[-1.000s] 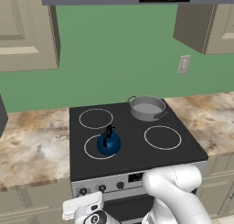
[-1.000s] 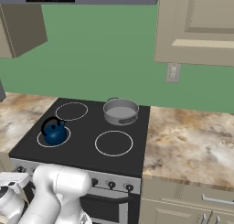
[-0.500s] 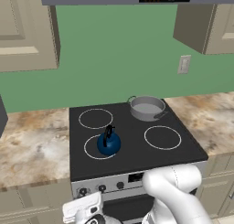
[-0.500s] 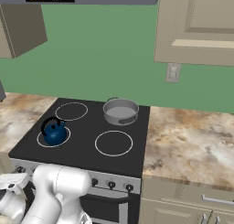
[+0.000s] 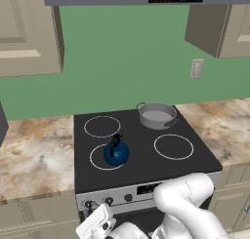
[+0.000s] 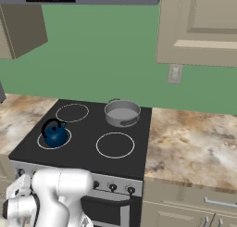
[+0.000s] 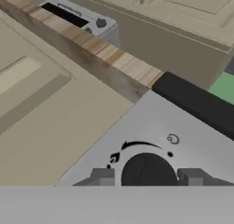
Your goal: Pick the kettle from the counter and place it on a stove burner. Then turn the burner on.
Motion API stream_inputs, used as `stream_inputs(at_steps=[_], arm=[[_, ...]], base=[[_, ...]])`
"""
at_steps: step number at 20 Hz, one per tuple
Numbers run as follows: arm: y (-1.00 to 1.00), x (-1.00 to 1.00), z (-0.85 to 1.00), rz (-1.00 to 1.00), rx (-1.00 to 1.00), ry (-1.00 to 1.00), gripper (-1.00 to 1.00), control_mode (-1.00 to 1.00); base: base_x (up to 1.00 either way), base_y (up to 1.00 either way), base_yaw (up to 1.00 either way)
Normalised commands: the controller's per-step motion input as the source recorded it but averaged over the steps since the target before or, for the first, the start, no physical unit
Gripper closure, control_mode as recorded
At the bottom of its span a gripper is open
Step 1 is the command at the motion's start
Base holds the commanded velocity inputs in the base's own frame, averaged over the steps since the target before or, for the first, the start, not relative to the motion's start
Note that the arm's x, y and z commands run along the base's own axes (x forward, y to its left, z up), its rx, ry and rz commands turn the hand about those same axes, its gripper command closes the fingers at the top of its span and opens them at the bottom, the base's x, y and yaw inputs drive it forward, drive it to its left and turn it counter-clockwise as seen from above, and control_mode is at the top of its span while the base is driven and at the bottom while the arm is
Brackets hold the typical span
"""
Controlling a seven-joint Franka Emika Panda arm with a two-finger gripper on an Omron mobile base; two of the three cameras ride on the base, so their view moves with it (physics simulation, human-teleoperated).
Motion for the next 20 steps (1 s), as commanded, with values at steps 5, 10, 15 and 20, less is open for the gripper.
stream_inputs(at_steps=[5, 10, 15, 20], arm=[[0.16, -0.21, -0.39, 0.71, -0.41, 0.18, 1.00, -1.00], [0.18, -0.22, -0.58, 0.68, -0.46, 0.27, 1.00, -1.00], [0.31, -0.16, -0.60, 0.60, -0.42, 0.36, 1.00, -1.00], [0.00, 0.00, 0.00, 0.03, 0.00, 0.01, 1.00, -1.00]], base=[[0.00, 0.00, 0.00], [0.00, 0.00, 0.00], [0.00, 0.00, 0.00], [0.00, 0.00, 0.00]])
